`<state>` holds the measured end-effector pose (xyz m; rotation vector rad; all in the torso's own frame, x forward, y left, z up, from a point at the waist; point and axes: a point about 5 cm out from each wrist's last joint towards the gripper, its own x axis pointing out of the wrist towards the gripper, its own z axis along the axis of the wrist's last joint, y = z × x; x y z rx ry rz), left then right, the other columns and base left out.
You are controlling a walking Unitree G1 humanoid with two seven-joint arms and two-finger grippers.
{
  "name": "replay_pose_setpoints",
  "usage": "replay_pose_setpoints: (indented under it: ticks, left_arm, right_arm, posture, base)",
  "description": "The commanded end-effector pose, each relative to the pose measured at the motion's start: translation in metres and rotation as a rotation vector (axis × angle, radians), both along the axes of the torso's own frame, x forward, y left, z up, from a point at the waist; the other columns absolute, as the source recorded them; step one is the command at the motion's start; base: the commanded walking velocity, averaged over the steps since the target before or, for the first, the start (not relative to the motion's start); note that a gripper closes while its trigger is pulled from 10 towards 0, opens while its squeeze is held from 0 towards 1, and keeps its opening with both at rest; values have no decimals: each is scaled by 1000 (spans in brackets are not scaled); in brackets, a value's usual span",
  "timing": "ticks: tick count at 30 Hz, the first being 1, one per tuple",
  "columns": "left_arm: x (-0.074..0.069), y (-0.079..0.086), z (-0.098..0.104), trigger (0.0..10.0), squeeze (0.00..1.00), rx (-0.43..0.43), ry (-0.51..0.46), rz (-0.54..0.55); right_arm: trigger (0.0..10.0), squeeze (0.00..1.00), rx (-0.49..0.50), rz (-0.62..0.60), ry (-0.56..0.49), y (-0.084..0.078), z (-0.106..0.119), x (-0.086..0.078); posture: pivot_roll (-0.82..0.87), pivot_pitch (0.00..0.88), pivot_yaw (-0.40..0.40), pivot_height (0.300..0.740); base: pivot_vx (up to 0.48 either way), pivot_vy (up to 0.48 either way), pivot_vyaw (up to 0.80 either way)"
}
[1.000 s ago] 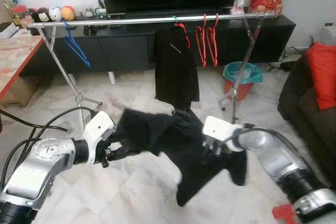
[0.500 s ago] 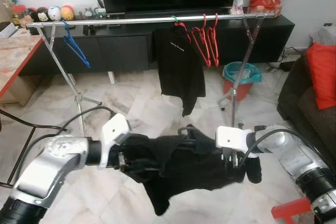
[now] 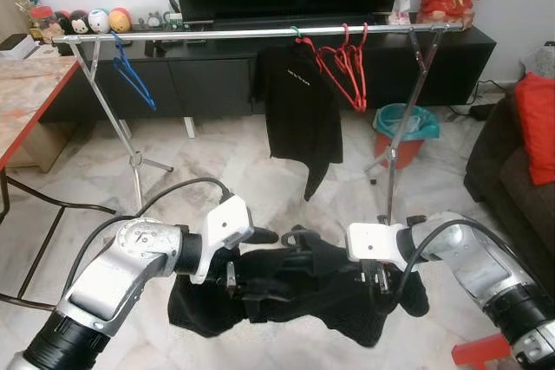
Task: Hang hanger
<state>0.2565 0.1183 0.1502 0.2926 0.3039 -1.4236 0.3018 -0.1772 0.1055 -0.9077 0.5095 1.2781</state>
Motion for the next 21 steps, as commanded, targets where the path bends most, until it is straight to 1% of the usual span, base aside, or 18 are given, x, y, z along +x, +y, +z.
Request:
replay_pose_setpoints:
  ticks: [1,3,4,6,11,15,16,21]
  left_arm:
    - [3,2,2,10000,0,46,-23,-14]
    - [3,2,2,10000,0,46,-23,-14]
    - [5,8,-1,10000,0,81,-26,2]
    - [7,12,-5,10000,0,106,-31,19]
    - [8,14,-8,10000,0,118,-27,28]
    - [8,13,-16,10000,0,127,-11,42]
    - [9,11,-19,10000,0,127,-6,60]
    - [13,5,-23,10000,0,105,-4,86]
  right_arm:
    - [0,0,44,31,-42,5,13,2]
    - [0,0,44,31,-42,5,13,2]
    - [0,0,42,33,-42,5,14,1]
    - [0,0,45,42,-42,6,15,0]
    - [0,0,51,56,-44,9,17,-1]
    - [0,0,58,74,-61,14,23,0]
    - [0,0,62,87,-68,17,25,0]
    - [0,0,78,121,-68,24,30,-5]
  posture:
    - [91,0,35,740]
    - [91,0,35,740]
    - [94,0,34,740]
    - [95,0,34,740]
    - [95,0,34,740]
    - [92,0,37,740]
    - [89,0,38,740]
    - [87,0,39,740]
  base:
    - [0,0,0]
    - [0,0,0]
    - [0,0,0]
    - [0,0,0]
    - [0,0,0]
    - [0,0,0]
    - [0,0,0]
    - [0,0,0]
